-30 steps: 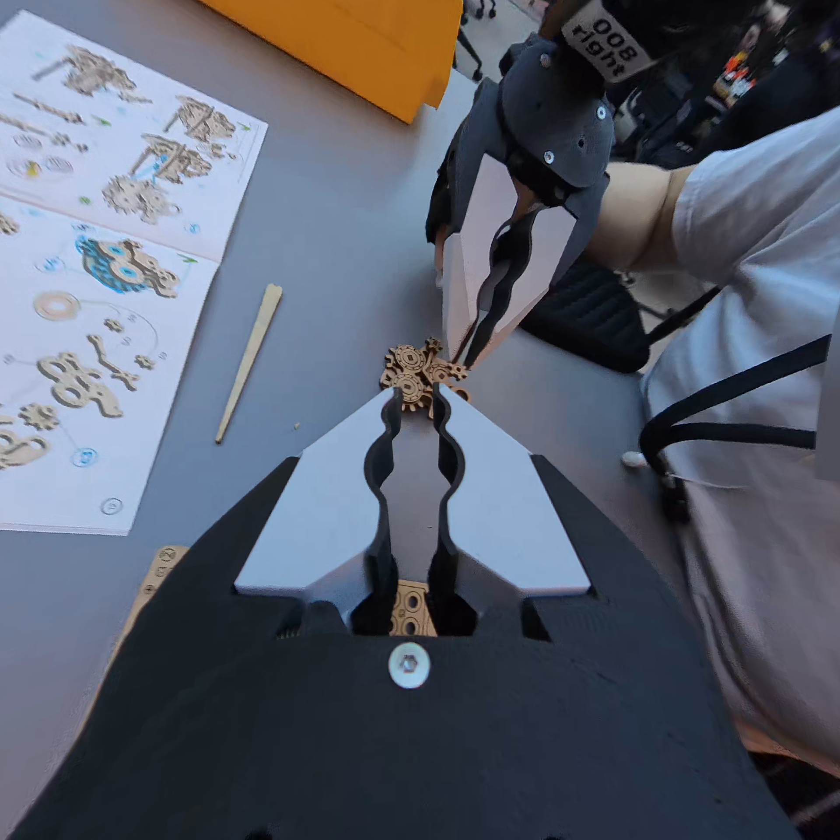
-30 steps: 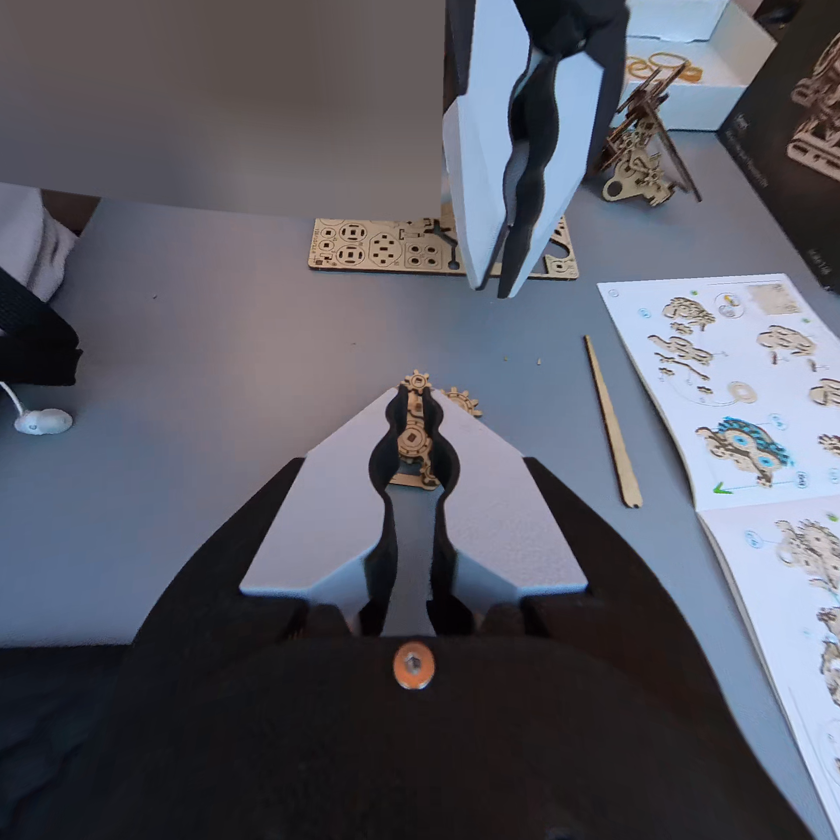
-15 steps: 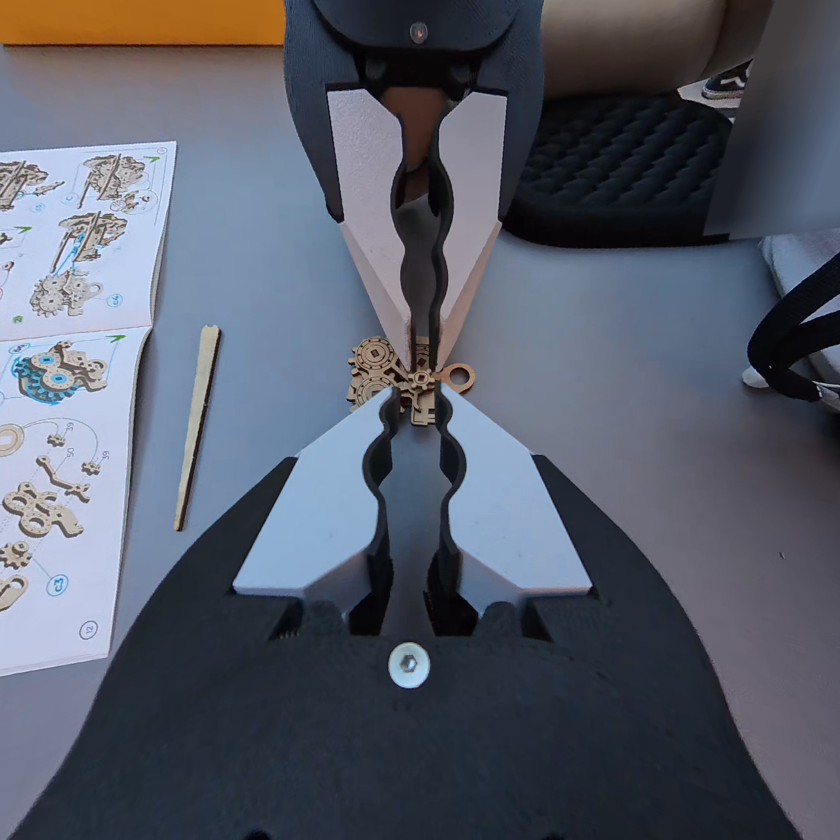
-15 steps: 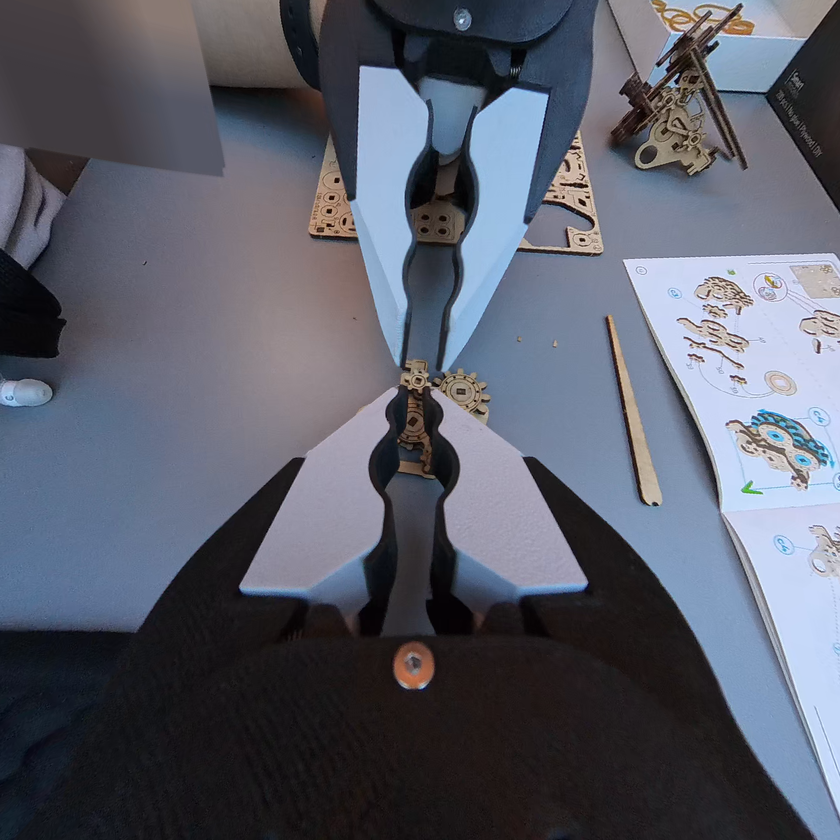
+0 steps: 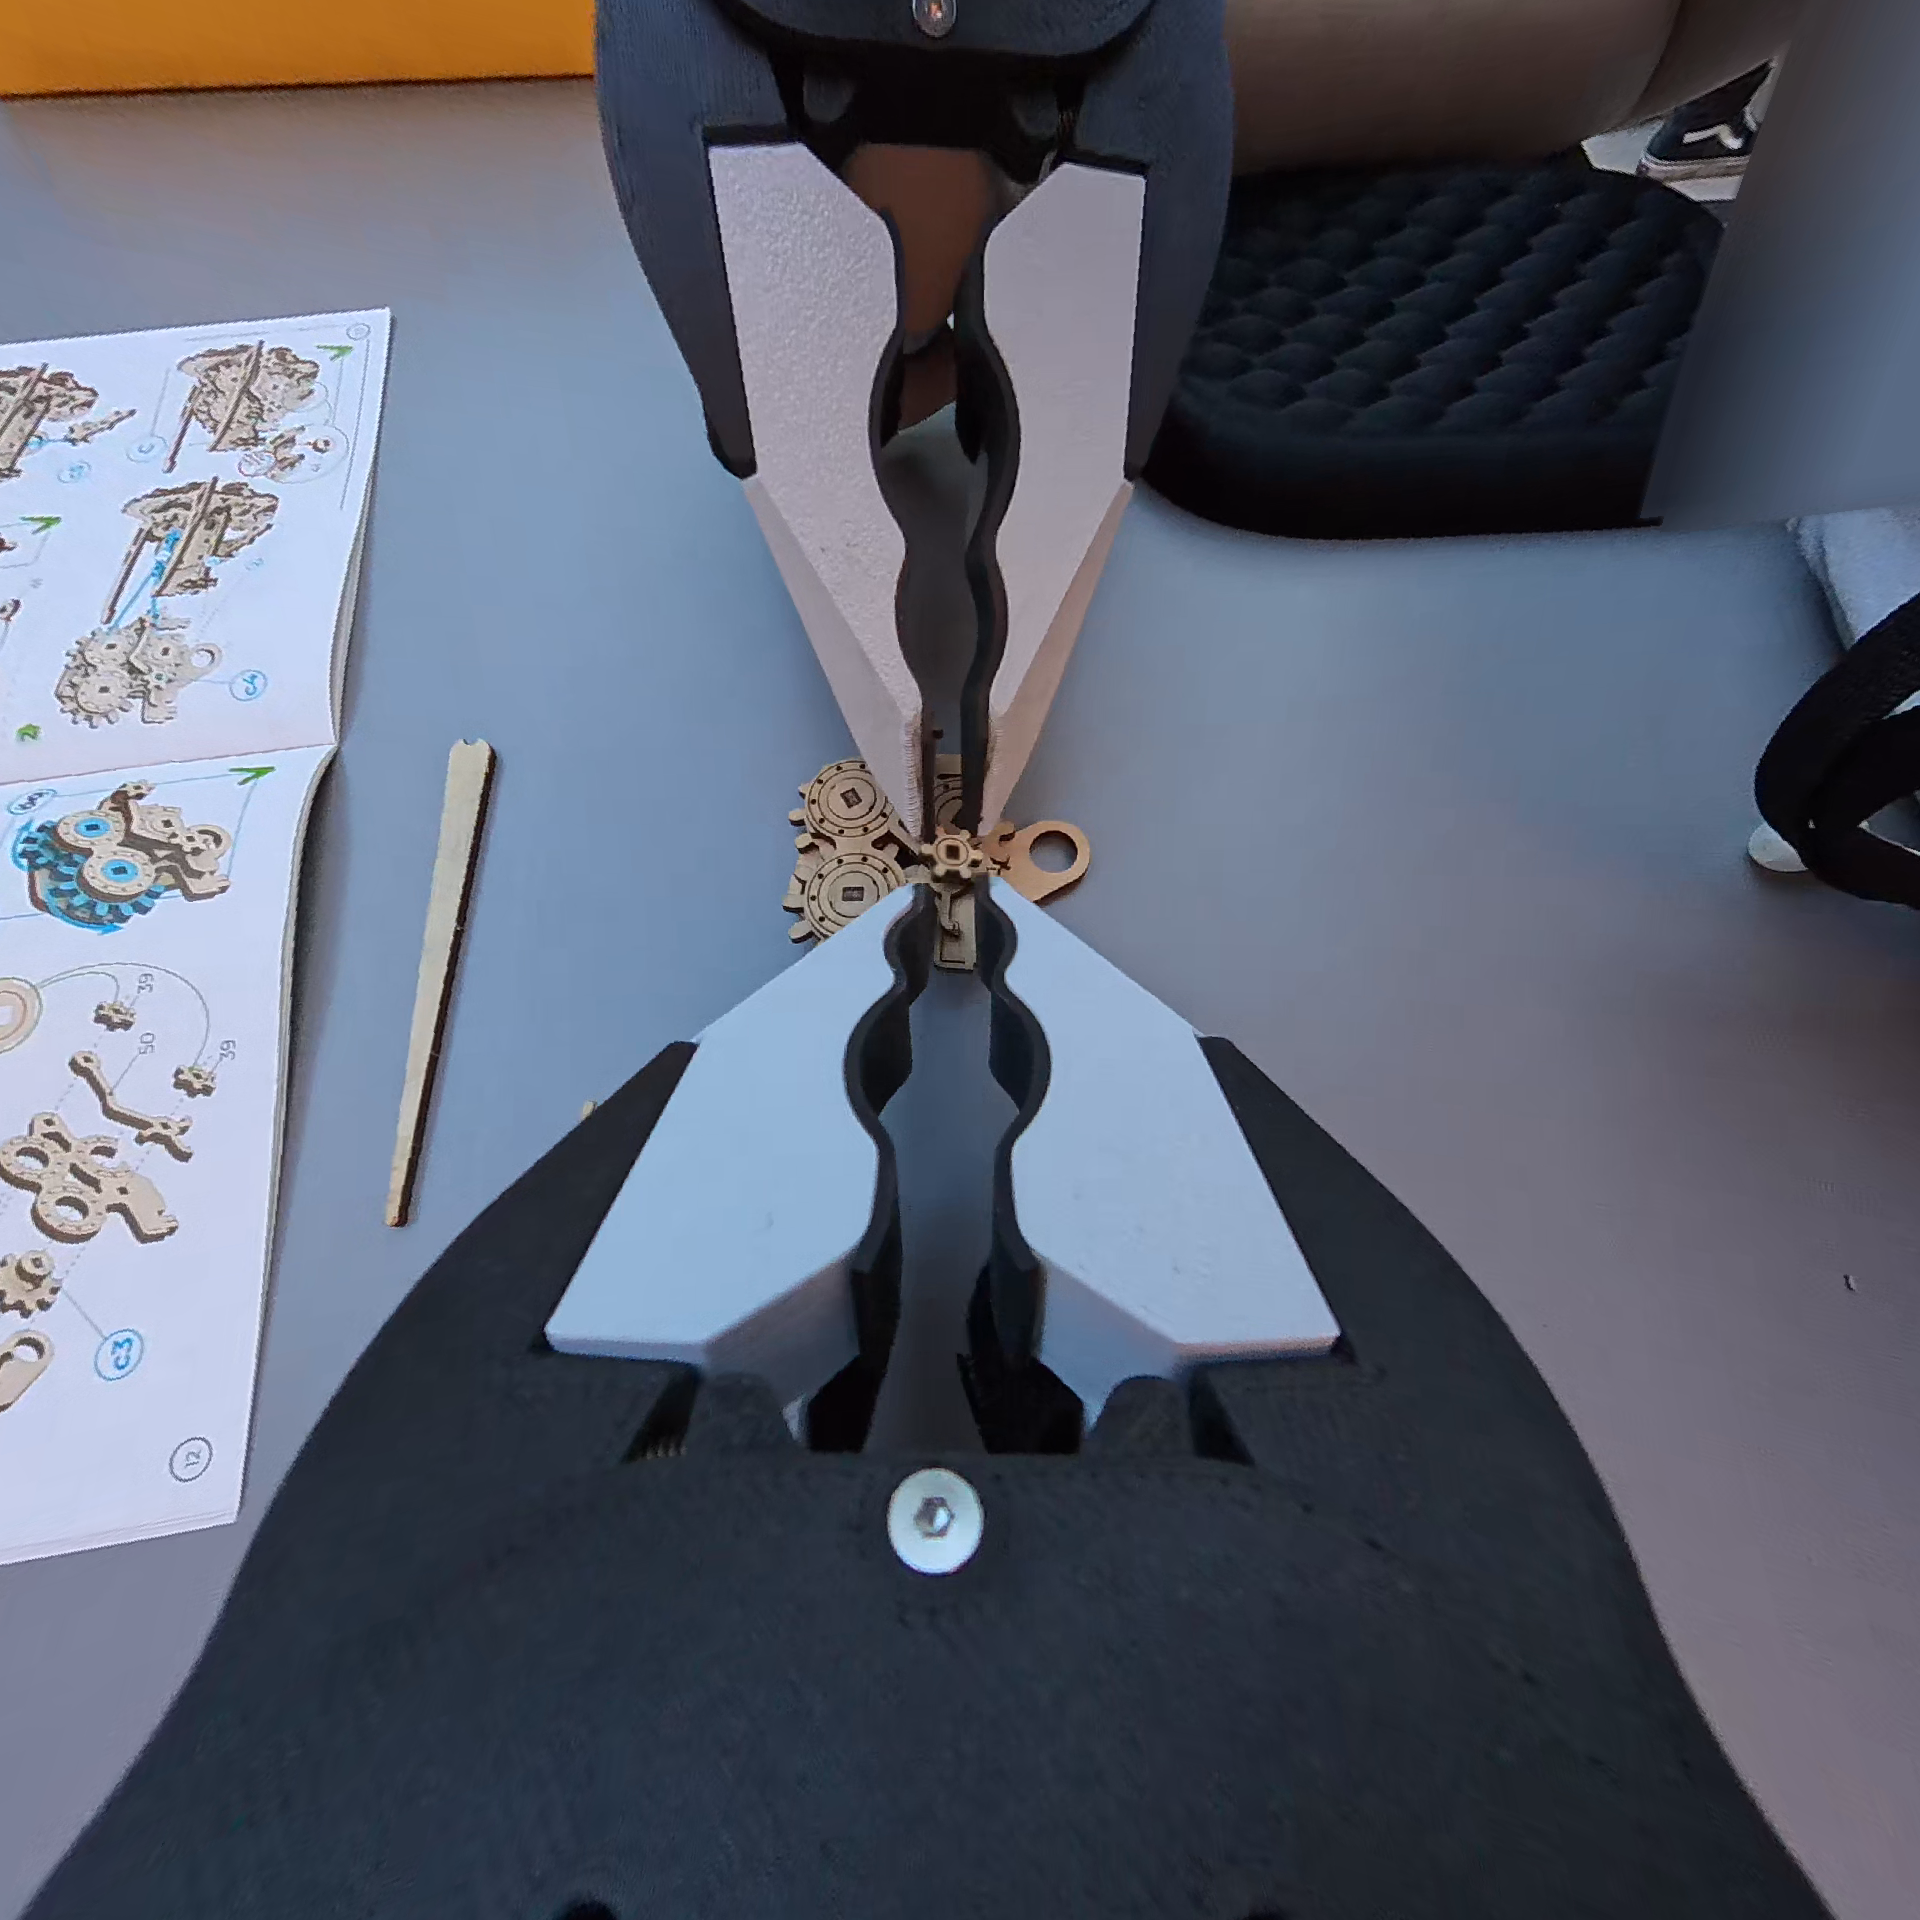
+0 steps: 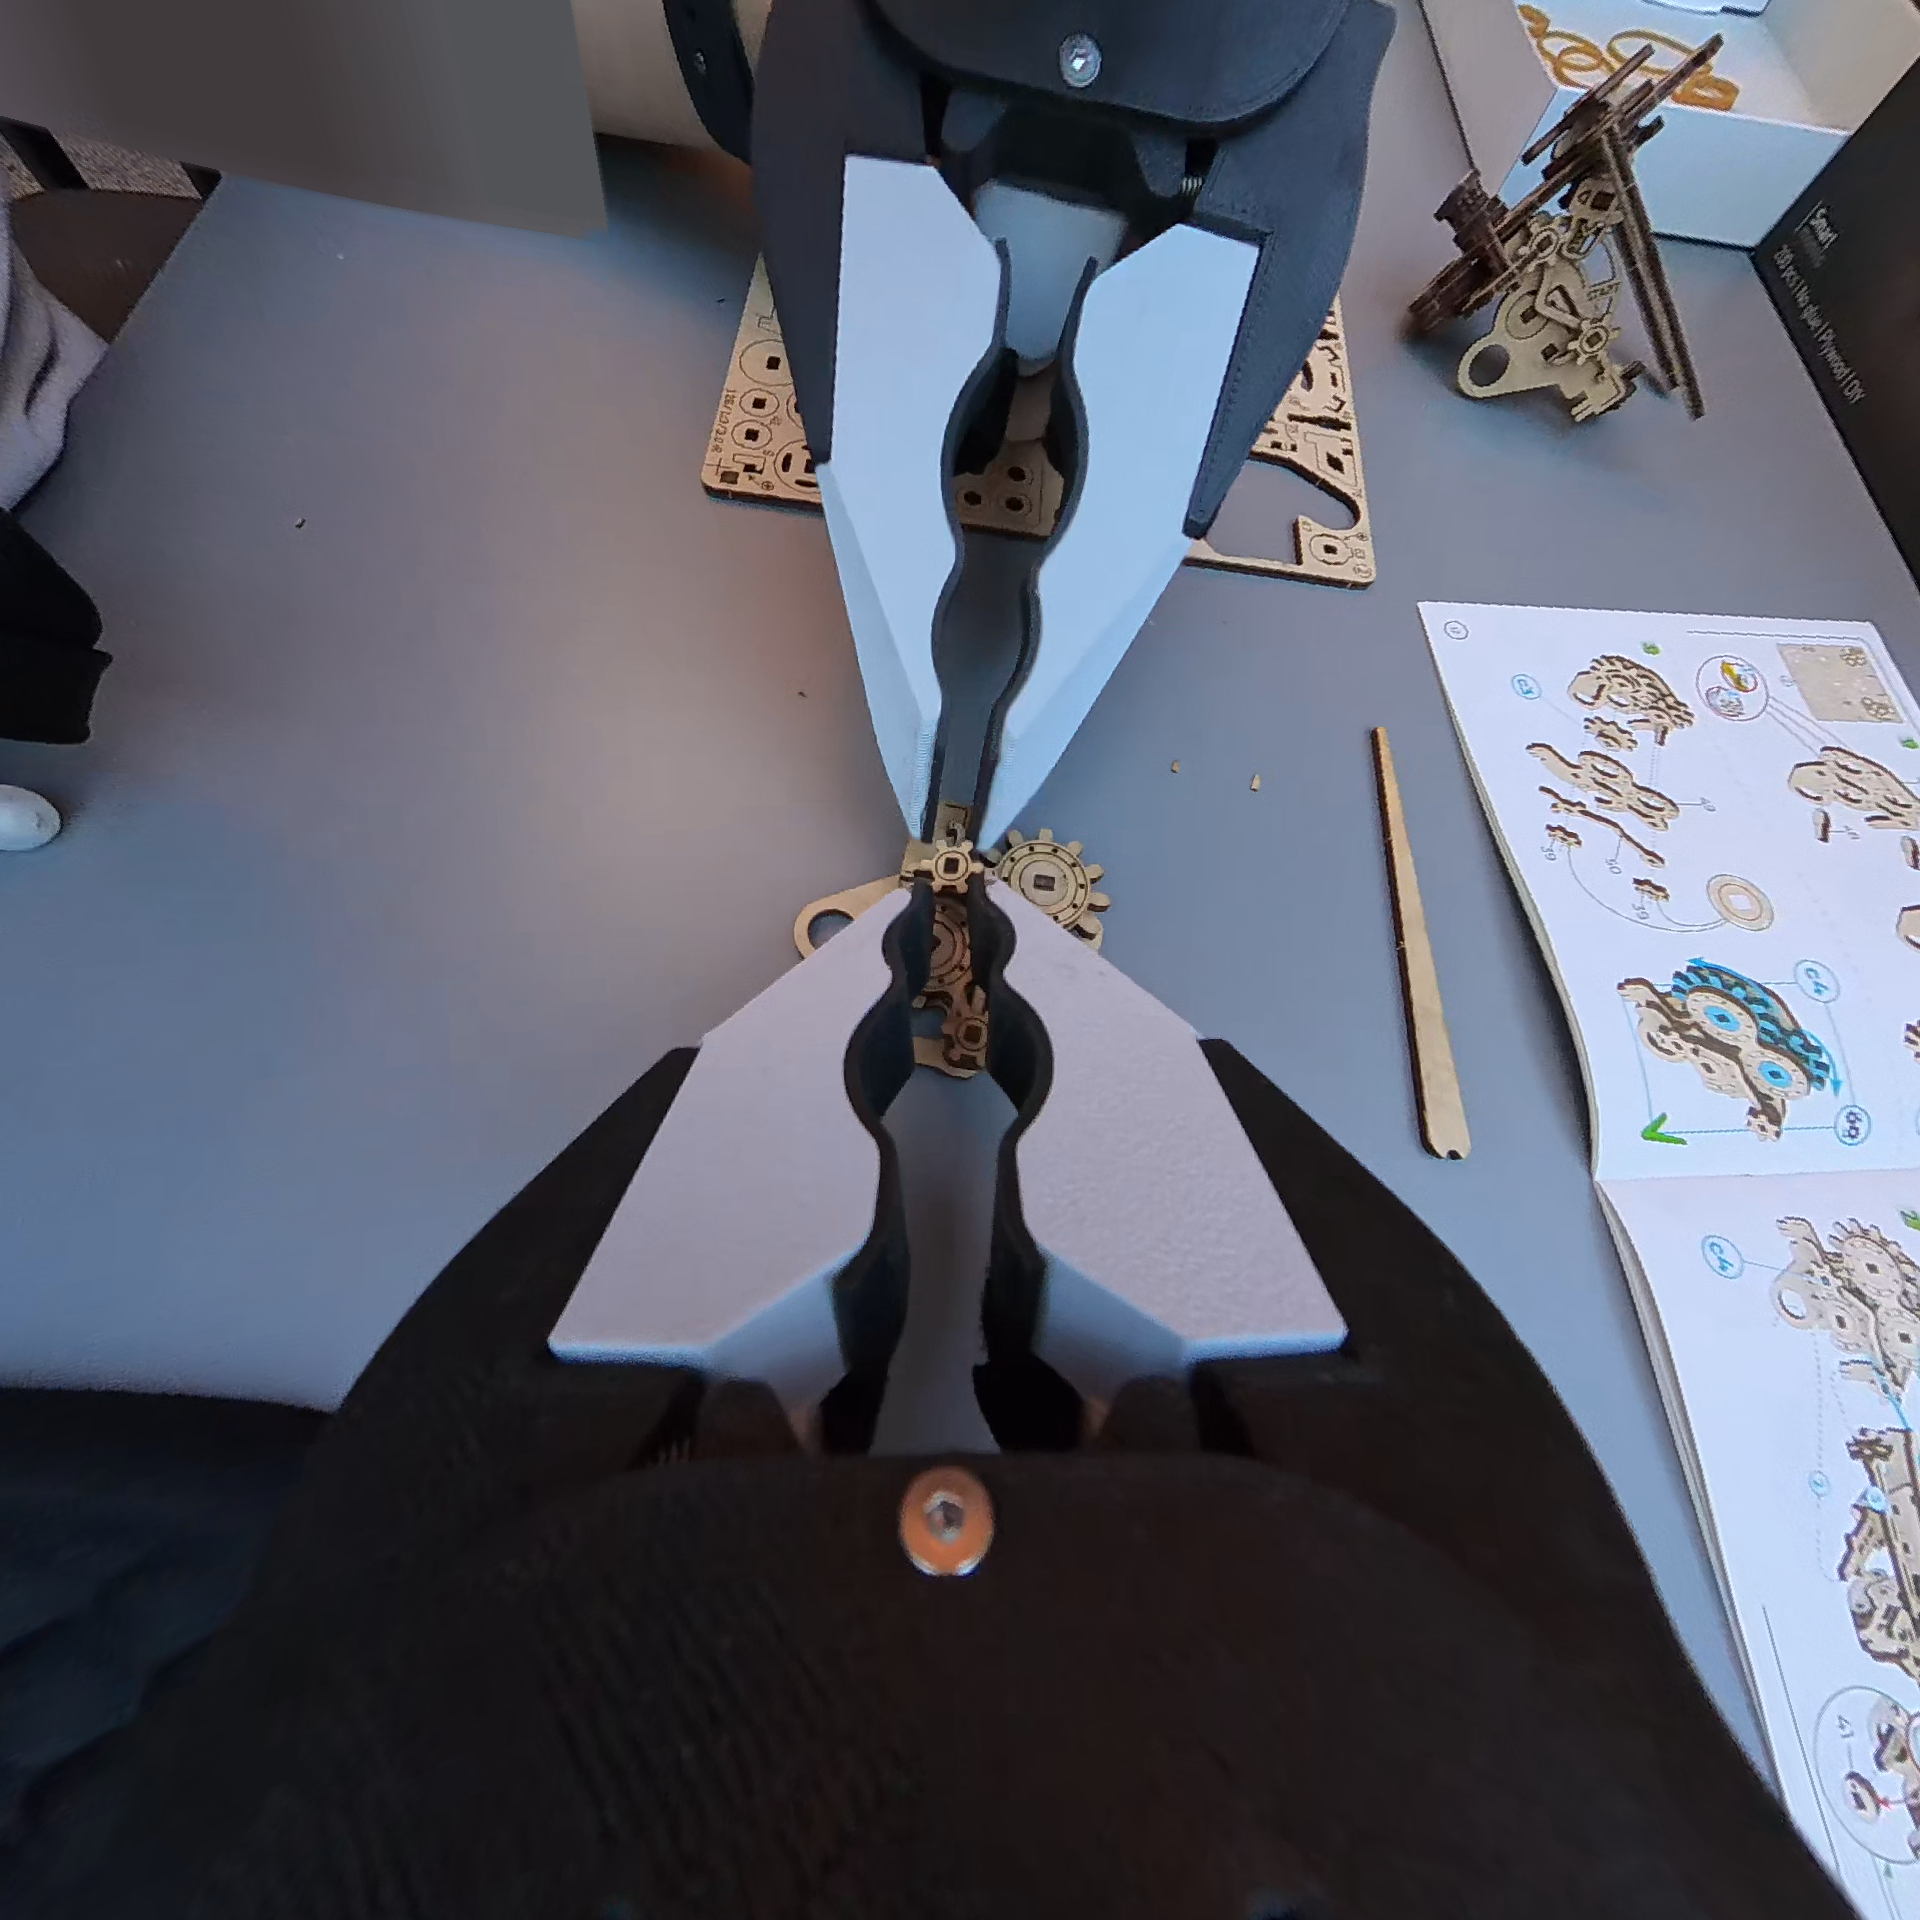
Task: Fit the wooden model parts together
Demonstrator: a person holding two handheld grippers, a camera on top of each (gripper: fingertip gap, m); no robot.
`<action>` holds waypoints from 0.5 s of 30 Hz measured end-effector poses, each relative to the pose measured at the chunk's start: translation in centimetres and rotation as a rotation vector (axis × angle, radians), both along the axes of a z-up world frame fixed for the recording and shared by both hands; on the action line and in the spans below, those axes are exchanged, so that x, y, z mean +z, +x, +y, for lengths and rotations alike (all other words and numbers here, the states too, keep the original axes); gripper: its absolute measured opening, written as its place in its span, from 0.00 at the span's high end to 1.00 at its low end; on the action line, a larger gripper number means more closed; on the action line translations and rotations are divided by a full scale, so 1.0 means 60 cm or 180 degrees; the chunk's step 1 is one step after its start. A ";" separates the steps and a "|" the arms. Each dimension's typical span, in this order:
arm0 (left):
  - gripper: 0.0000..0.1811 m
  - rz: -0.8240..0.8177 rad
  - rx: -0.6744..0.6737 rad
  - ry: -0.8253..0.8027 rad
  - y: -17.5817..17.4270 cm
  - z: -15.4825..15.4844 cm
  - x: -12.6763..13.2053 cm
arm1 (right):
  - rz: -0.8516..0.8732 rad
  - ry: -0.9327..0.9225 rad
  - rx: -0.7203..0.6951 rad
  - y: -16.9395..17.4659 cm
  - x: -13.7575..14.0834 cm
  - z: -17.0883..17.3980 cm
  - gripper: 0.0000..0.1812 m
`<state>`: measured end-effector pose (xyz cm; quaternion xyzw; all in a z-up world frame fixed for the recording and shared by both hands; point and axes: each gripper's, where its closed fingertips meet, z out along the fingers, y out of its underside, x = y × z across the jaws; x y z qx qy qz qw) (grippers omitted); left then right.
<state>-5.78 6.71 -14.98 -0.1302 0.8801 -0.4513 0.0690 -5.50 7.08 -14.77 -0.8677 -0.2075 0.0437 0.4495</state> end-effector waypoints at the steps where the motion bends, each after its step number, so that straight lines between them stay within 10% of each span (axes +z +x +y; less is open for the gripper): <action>1: 0.98 0.0001 -0.0006 -0.0007 0.000 0.000 0.001 | -0.0005 0.0003 -0.0001 0.001 0.000 0.000 0.97; 15: 0.92 -0.0014 0.0071 0.0053 0.005 0.004 0.001 | -0.0030 -0.0076 0.0083 0.001 0.001 0.007 0.97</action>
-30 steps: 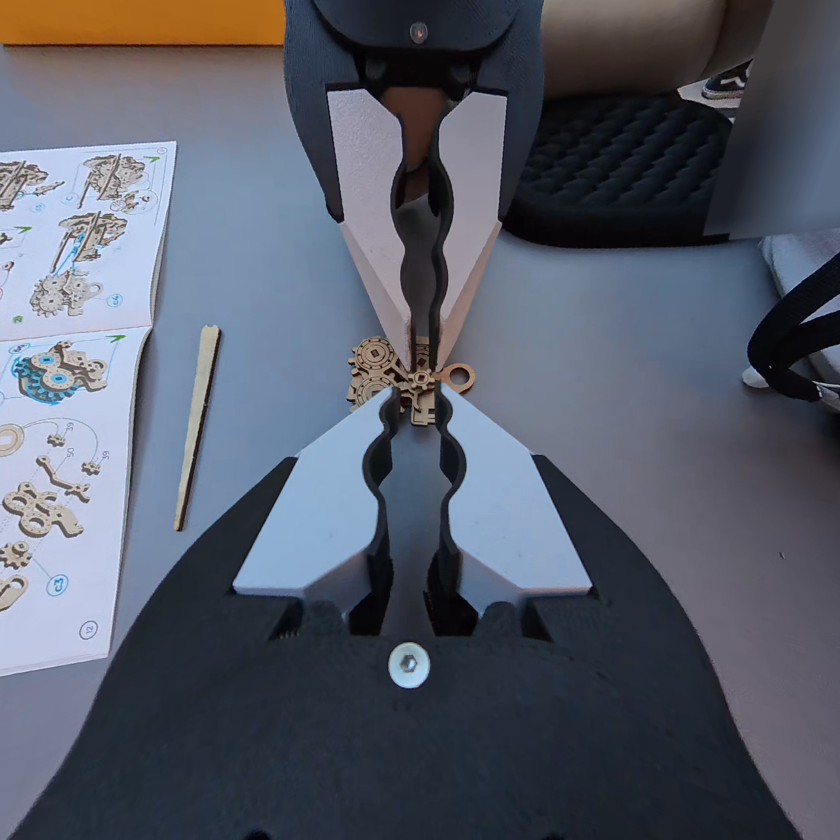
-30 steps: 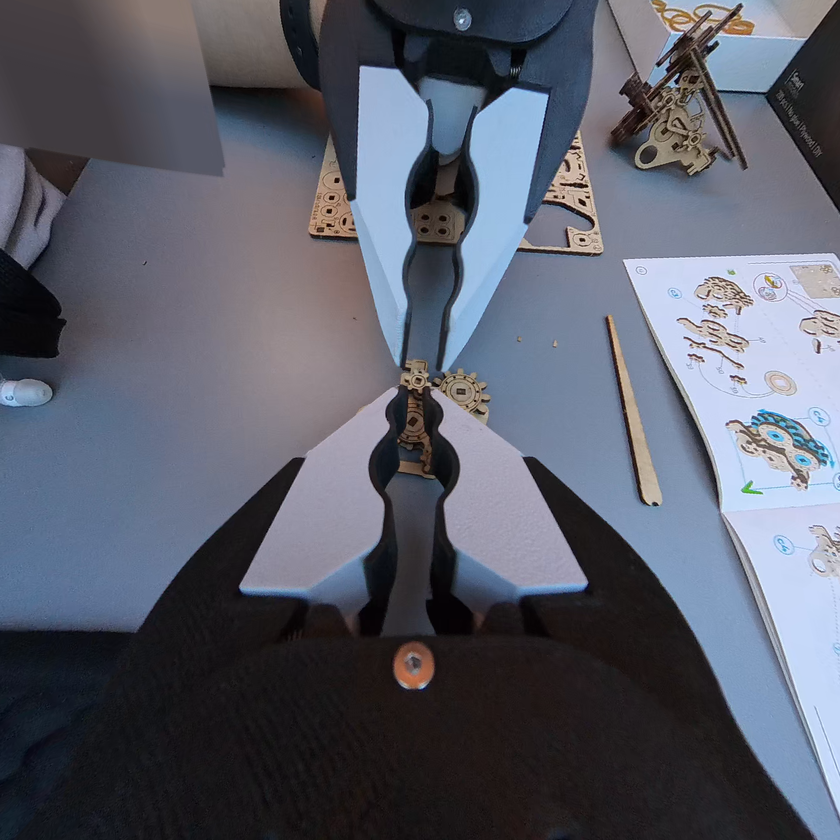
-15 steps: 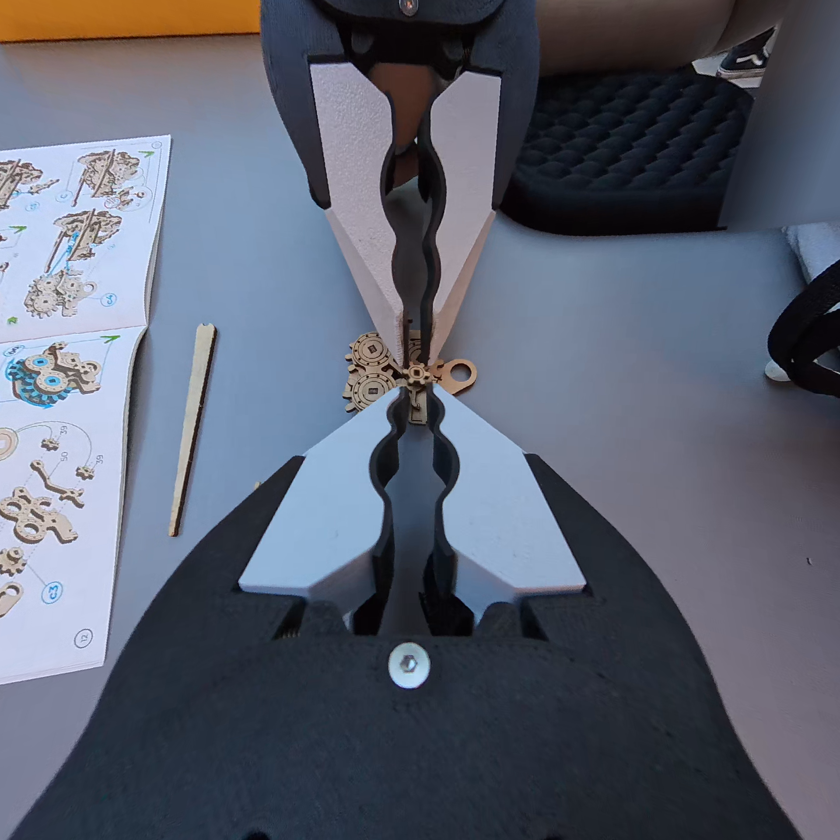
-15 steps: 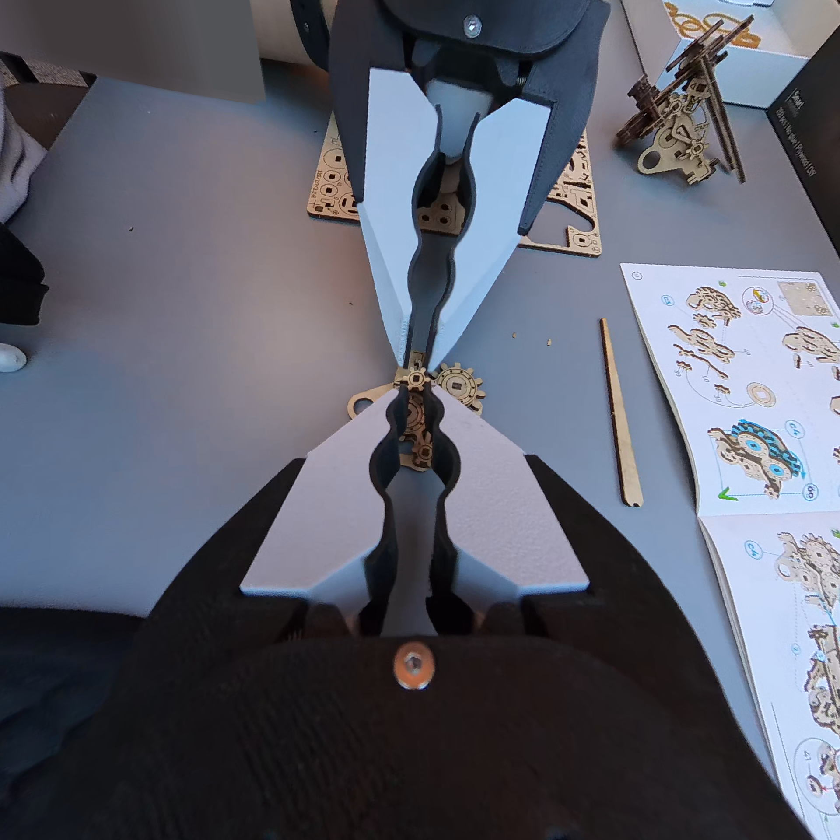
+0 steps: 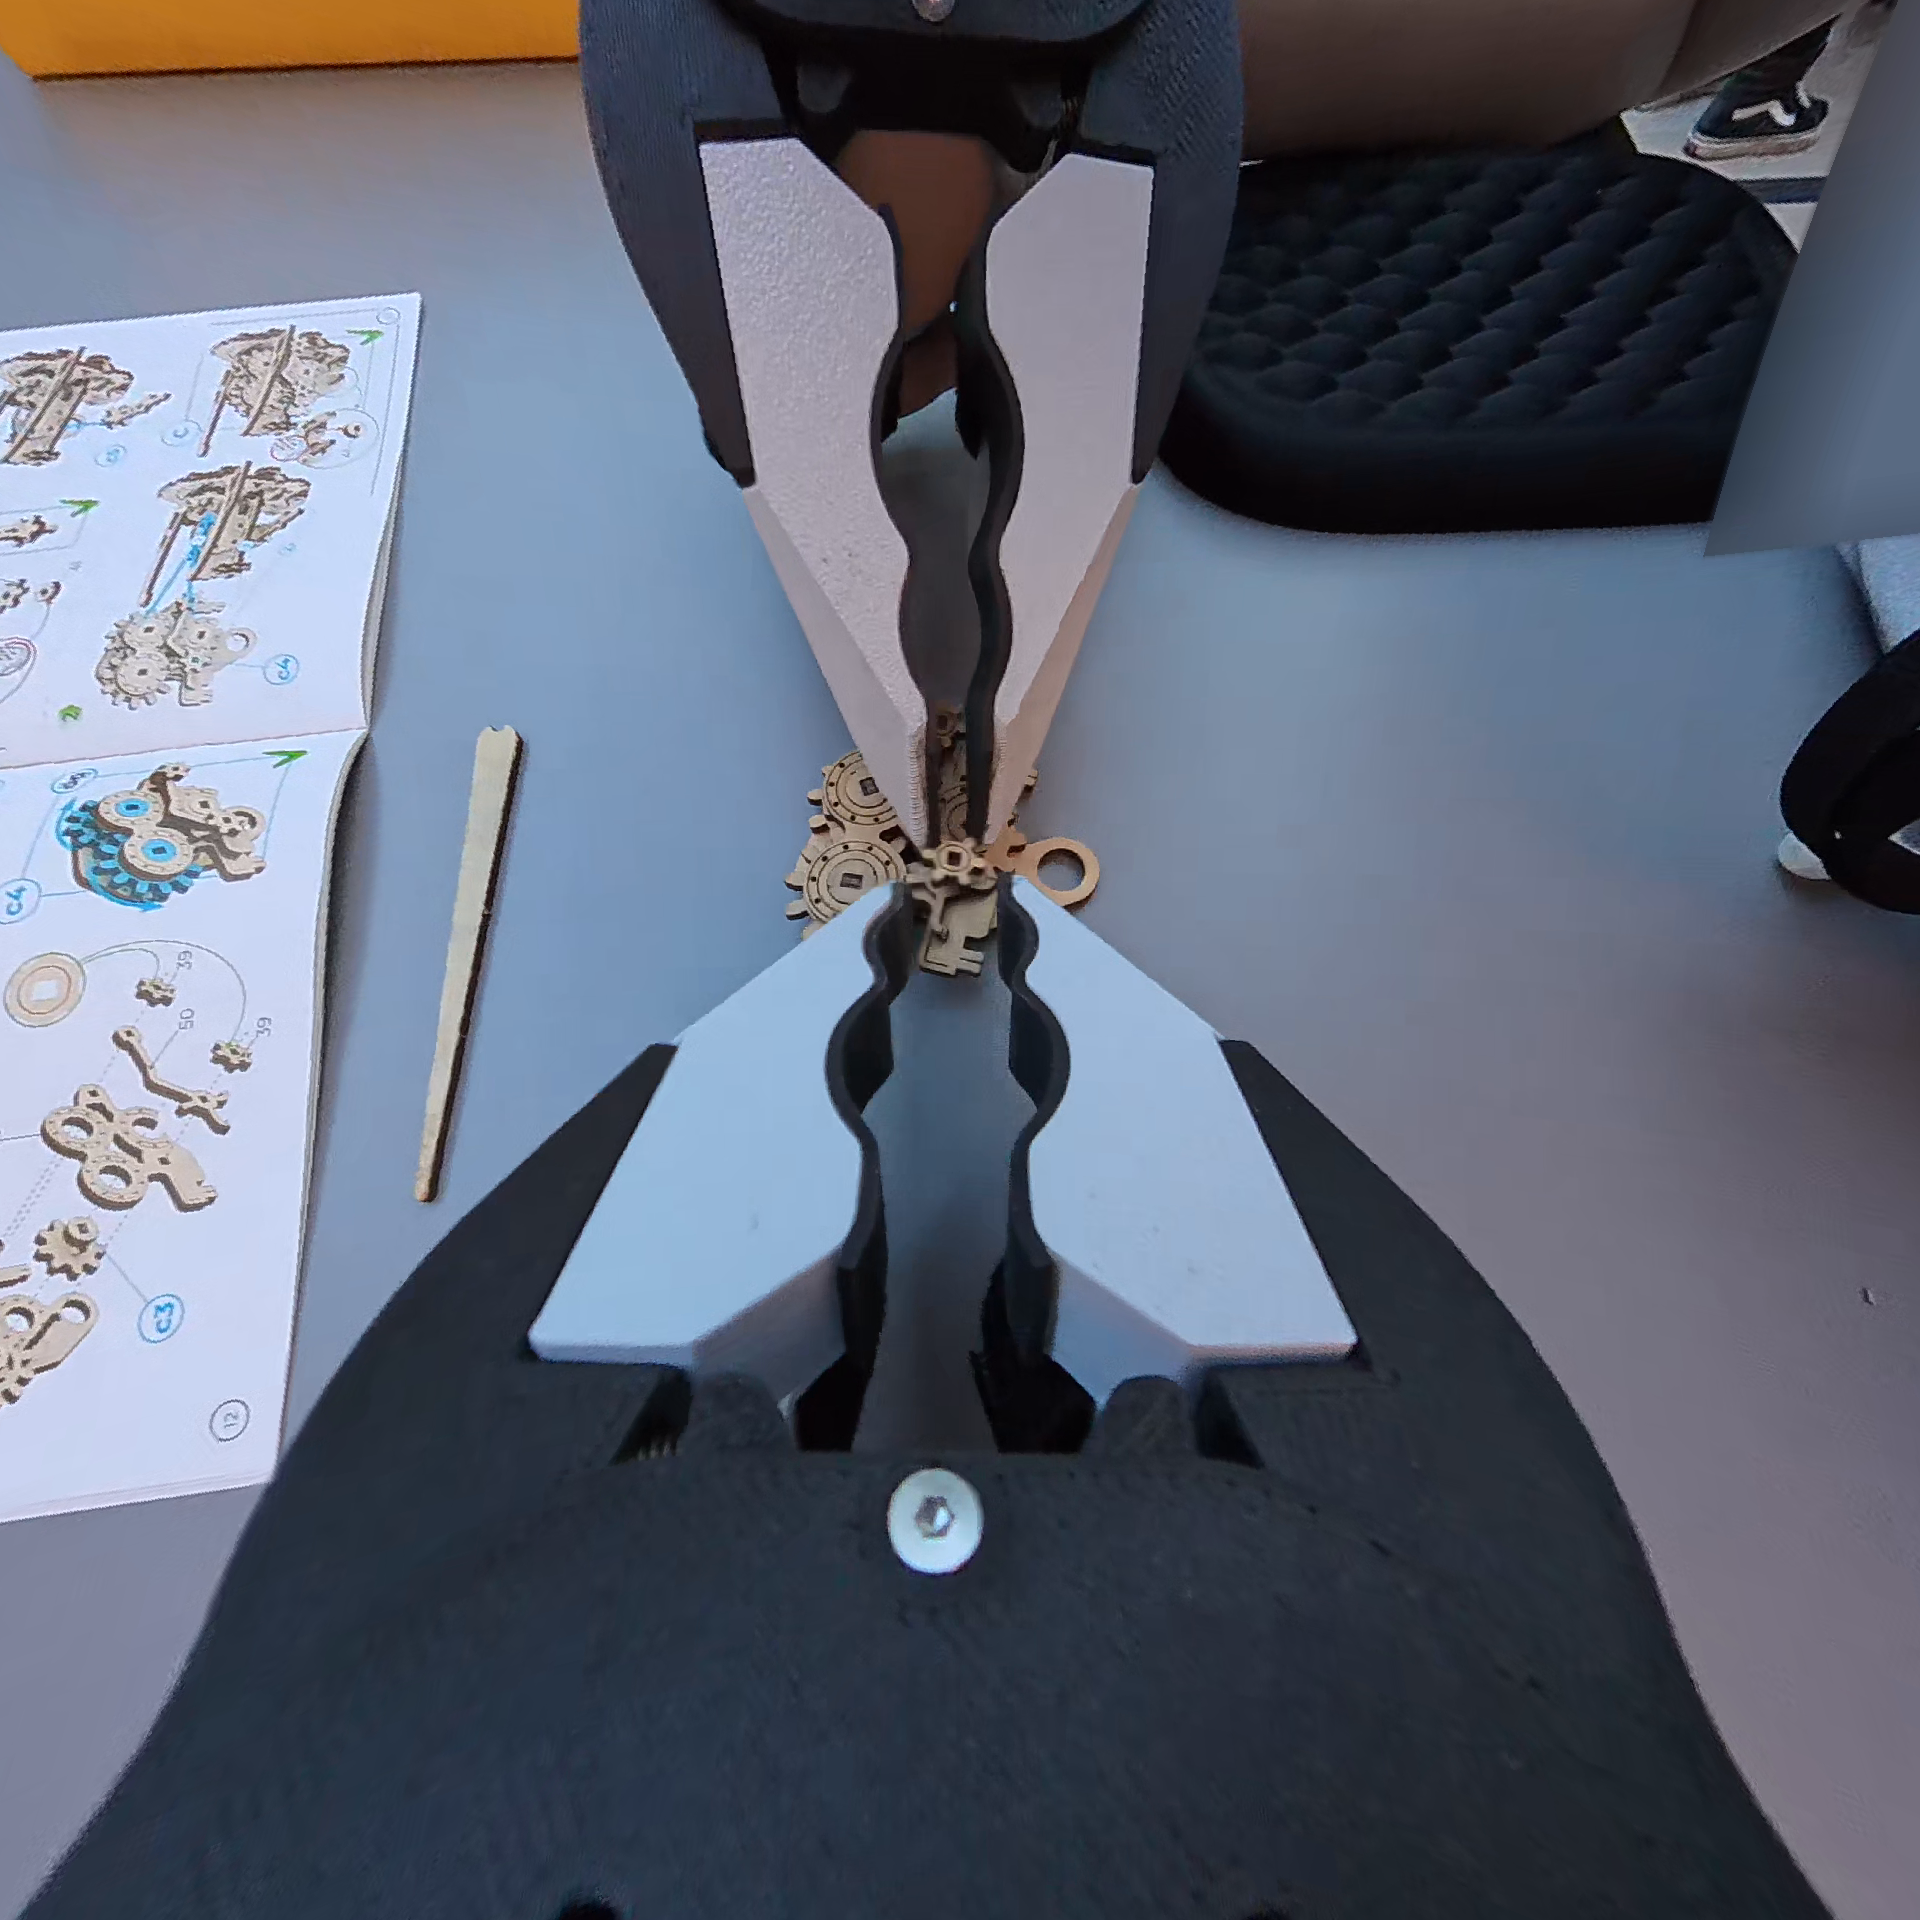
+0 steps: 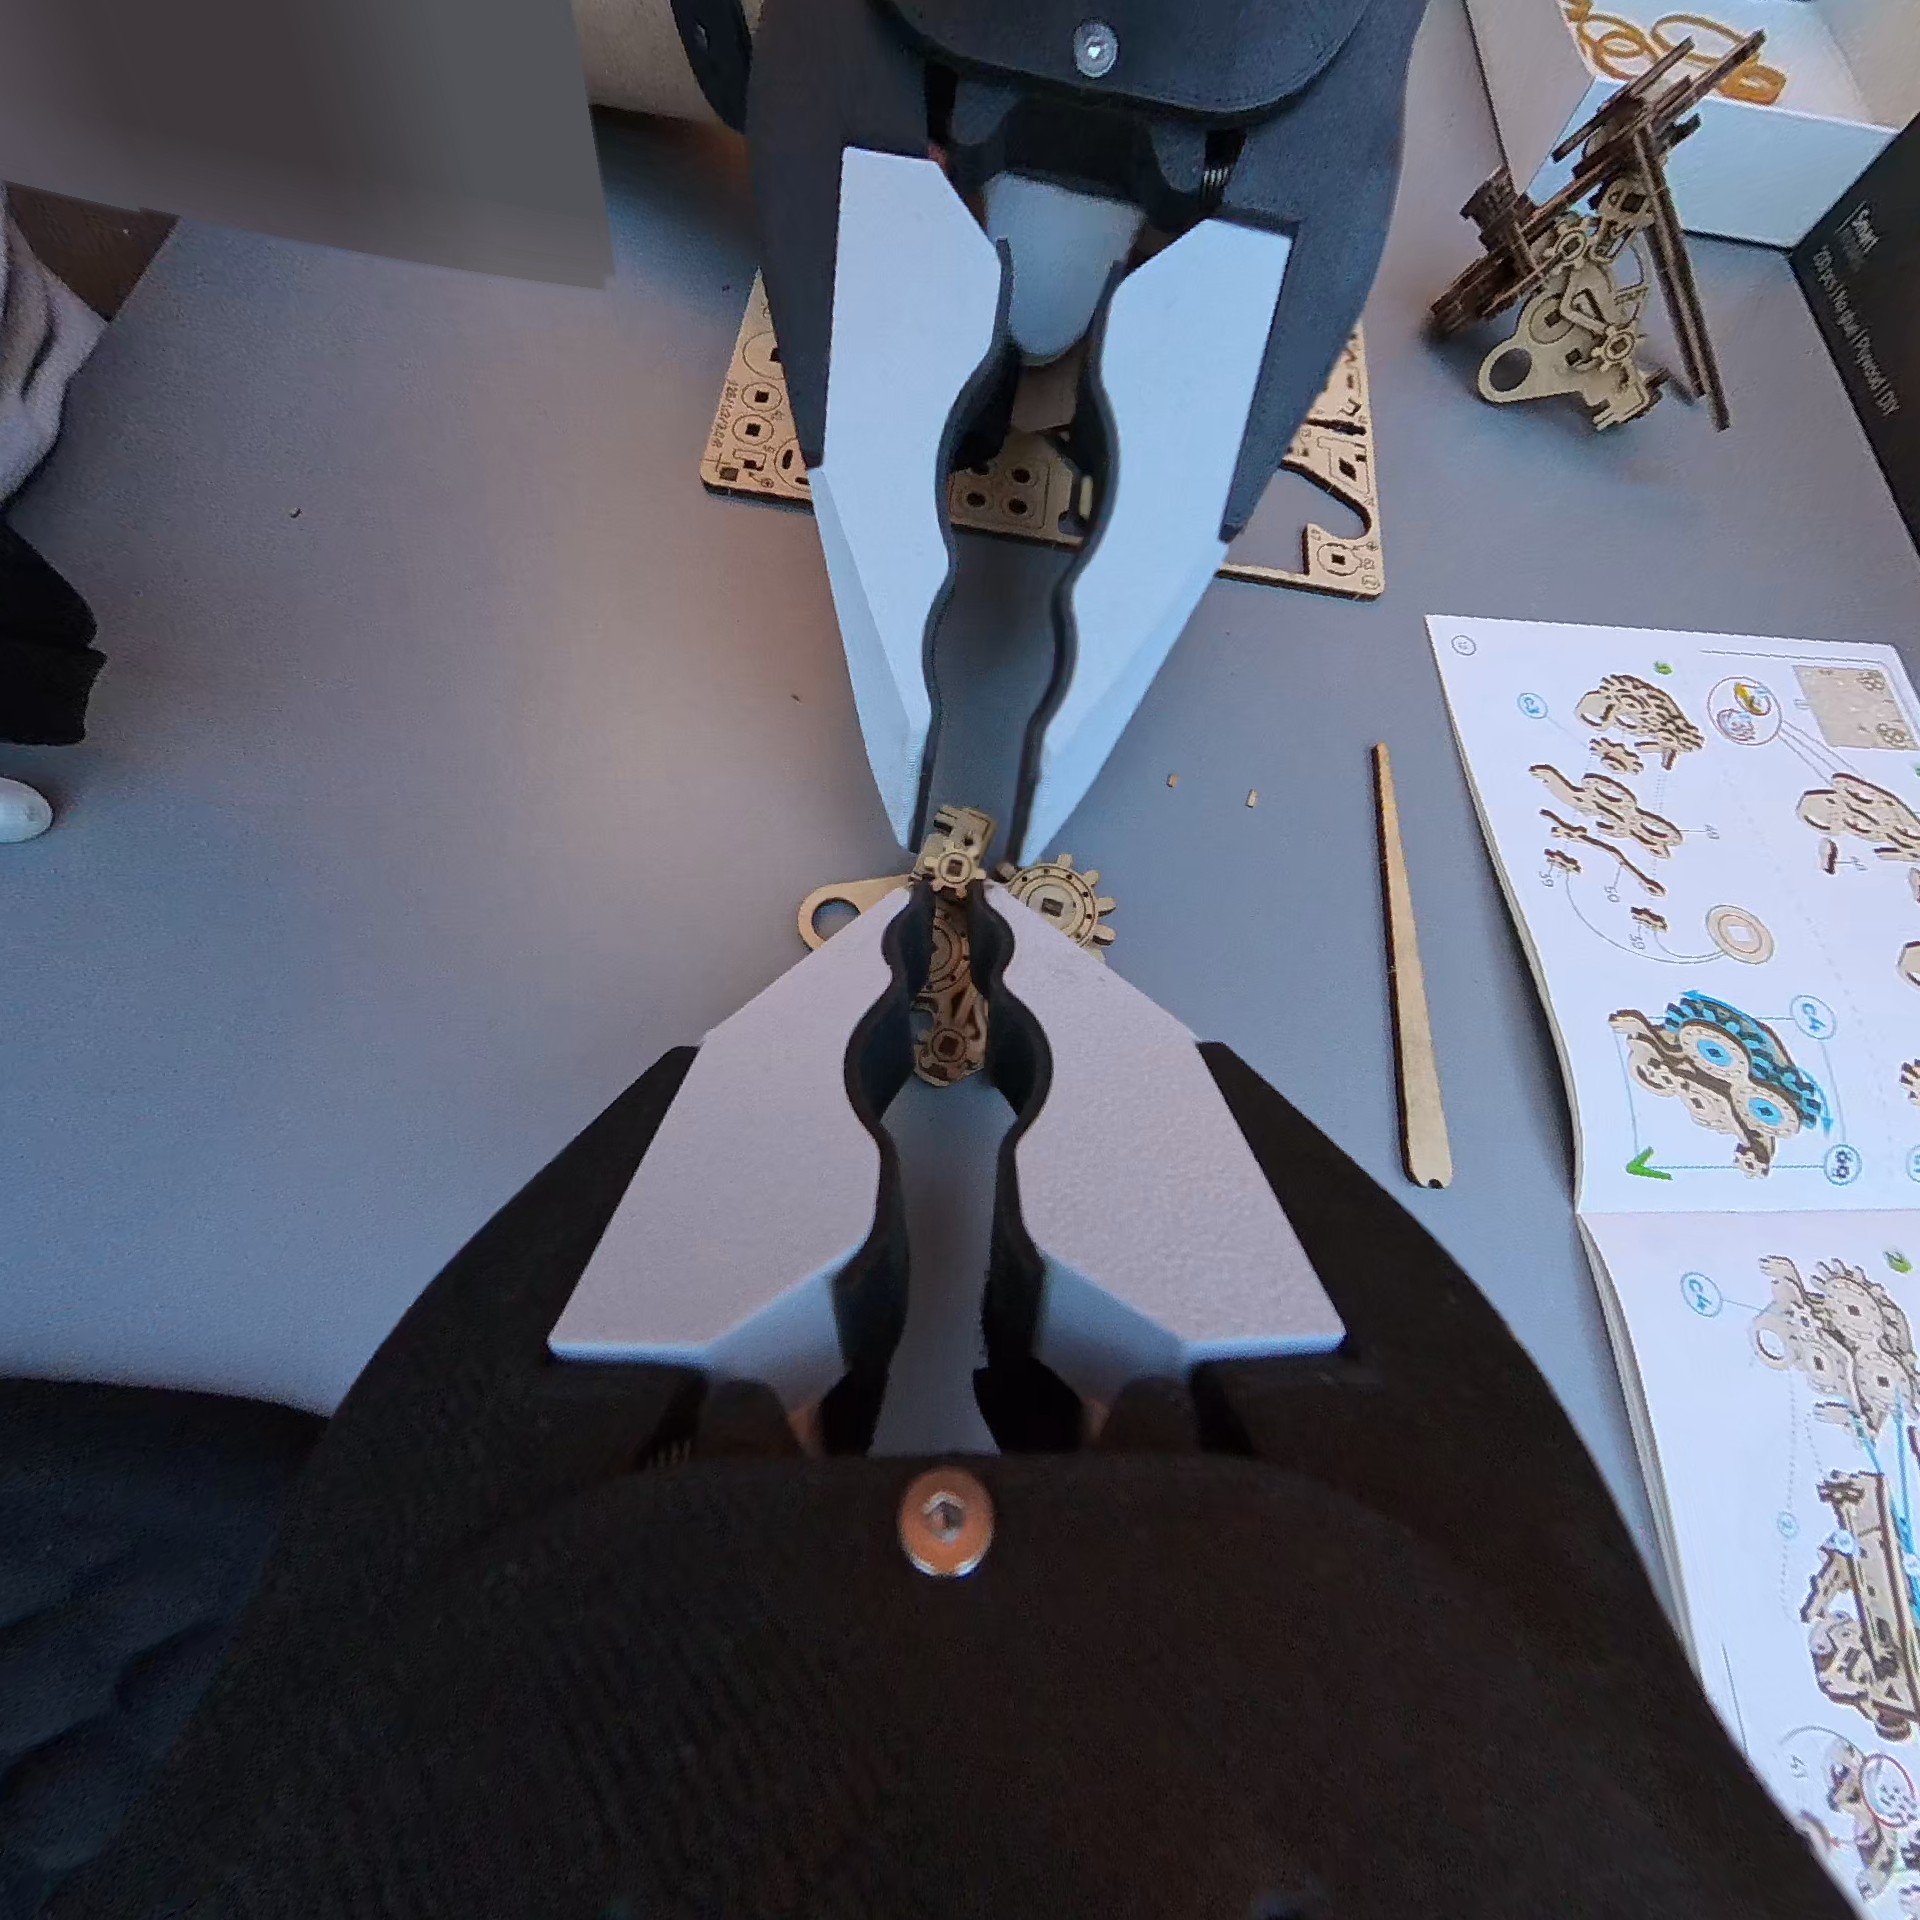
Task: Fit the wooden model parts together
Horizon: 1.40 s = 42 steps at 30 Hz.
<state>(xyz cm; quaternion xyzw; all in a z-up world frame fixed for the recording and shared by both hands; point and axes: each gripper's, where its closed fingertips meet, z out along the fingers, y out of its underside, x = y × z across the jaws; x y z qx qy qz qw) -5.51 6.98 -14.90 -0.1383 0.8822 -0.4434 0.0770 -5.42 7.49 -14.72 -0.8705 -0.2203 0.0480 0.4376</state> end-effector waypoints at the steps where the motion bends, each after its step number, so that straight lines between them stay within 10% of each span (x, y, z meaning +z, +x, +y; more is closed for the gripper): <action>1: 0.91 -0.0019 0.0038 0.0008 0.003 0.002 0.001 | 0.0006 -0.0010 -0.0002 -0.001 0.000 0.000 0.97; 42: 0.96 -0.0356 -0.0016 0.0096 0.009 0.003 0.001 | -0.0176 -0.0116 -0.0122 0.005 -0.001 0.001 0.97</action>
